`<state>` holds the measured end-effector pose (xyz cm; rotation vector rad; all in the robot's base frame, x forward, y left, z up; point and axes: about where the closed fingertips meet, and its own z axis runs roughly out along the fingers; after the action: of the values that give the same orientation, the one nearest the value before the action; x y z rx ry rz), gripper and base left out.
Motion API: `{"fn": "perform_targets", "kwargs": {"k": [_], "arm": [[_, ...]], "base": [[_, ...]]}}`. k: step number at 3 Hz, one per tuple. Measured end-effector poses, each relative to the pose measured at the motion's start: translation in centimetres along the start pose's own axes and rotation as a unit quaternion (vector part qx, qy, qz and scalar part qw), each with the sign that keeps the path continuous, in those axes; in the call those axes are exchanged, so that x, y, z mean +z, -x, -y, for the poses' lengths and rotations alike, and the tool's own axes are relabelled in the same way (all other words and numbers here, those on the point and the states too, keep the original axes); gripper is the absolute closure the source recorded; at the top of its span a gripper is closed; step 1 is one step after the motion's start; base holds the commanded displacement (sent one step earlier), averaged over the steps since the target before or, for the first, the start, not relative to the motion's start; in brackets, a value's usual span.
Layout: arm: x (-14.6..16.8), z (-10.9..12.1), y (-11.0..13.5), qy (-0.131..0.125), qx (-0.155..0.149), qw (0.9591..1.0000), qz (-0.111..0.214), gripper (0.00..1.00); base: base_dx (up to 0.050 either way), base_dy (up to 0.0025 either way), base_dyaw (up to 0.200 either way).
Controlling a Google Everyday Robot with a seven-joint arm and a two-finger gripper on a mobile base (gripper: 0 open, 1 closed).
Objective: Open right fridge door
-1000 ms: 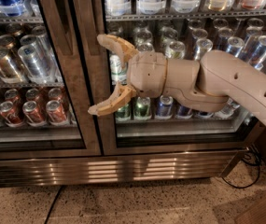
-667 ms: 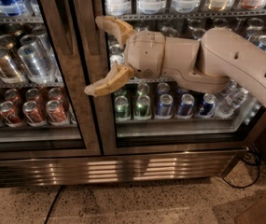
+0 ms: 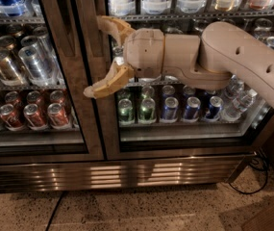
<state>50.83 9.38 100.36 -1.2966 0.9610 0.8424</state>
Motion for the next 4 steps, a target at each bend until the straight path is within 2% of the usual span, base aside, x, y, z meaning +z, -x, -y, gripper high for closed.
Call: {"fn": "perform_targets", "kwargs": {"k": [1, 2, 3, 4], "arm": [[2.85, -1.02, 0.65, 0.062, -0.007, 0.998, -0.012, 0.0], [3.16, -1.44, 0.89, 0.081, -0.013, 0.9965, -0.016, 0.0], [3.16, -1.43, 0.89, 0.081, -0.013, 0.9965, -0.016, 0.0], [2.93, -1.33, 0.85, 0.081, -0.013, 0.9965, -0.016, 0.18]], "base": [[0.0, 0.0, 0.0], [0.0, 0.0, 0.0], [0.0, 0.0, 0.0], [0.0, 0.0, 0.0]]}}
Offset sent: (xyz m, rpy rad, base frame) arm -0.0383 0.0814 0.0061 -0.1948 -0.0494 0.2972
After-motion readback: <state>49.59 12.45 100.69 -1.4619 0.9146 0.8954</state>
